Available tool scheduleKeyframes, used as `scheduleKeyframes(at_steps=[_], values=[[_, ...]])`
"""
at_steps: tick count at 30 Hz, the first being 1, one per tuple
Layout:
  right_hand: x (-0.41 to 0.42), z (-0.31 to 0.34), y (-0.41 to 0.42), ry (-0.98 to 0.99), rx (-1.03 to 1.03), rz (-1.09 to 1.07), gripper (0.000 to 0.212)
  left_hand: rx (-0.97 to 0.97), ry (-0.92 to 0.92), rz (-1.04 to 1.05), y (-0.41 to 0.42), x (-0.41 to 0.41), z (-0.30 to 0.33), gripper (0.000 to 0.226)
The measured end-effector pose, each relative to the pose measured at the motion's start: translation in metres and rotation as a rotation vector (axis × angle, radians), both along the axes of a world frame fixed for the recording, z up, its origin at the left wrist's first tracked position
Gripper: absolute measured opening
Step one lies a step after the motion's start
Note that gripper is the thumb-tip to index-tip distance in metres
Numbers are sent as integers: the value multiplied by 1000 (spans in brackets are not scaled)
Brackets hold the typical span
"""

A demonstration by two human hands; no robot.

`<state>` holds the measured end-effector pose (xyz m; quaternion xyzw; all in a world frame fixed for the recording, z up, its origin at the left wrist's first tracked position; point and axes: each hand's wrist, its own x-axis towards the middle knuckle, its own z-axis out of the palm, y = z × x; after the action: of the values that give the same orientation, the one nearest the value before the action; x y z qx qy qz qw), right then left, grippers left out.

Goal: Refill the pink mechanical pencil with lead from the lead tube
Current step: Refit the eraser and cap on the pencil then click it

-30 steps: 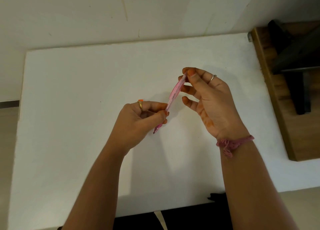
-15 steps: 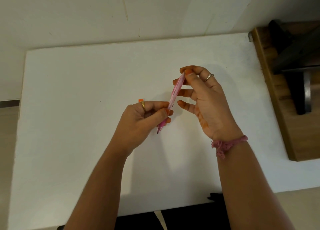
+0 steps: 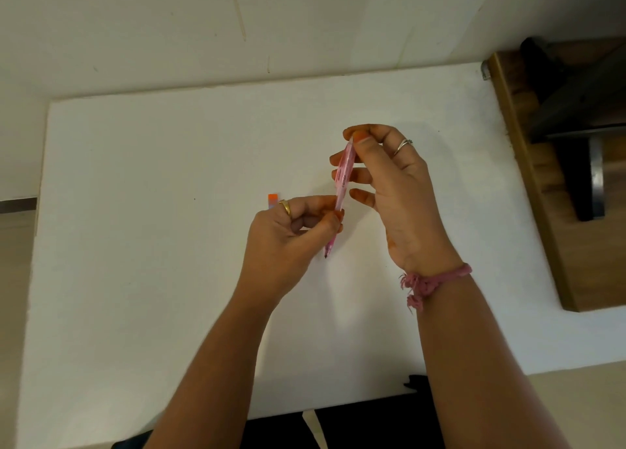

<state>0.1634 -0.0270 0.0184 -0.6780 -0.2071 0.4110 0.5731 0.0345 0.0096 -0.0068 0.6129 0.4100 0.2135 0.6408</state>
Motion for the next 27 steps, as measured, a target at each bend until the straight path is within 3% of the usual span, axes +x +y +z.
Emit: scheduleKeyframes(at_steps=[5,10,16,19,23,27], values=[[1,2,-1,5,14,-17,13,67,-8,57,-2,2,0,19],[2,2,-3,145,77,-9,16,67,-36,50,4,-1,2,21],[-3,-4,0,203,24,107,28,33,-82,90,8,-2,3,19],[-5,-4,1,233,130,57,29,56,-60,144,9,-3,0,25],[0,-1,-1,489,249,-86,30,75,-118,382,17,-8,0,14],[4,4,-3,703,297,-132,55,34,-121,579,27,-16,0,19]])
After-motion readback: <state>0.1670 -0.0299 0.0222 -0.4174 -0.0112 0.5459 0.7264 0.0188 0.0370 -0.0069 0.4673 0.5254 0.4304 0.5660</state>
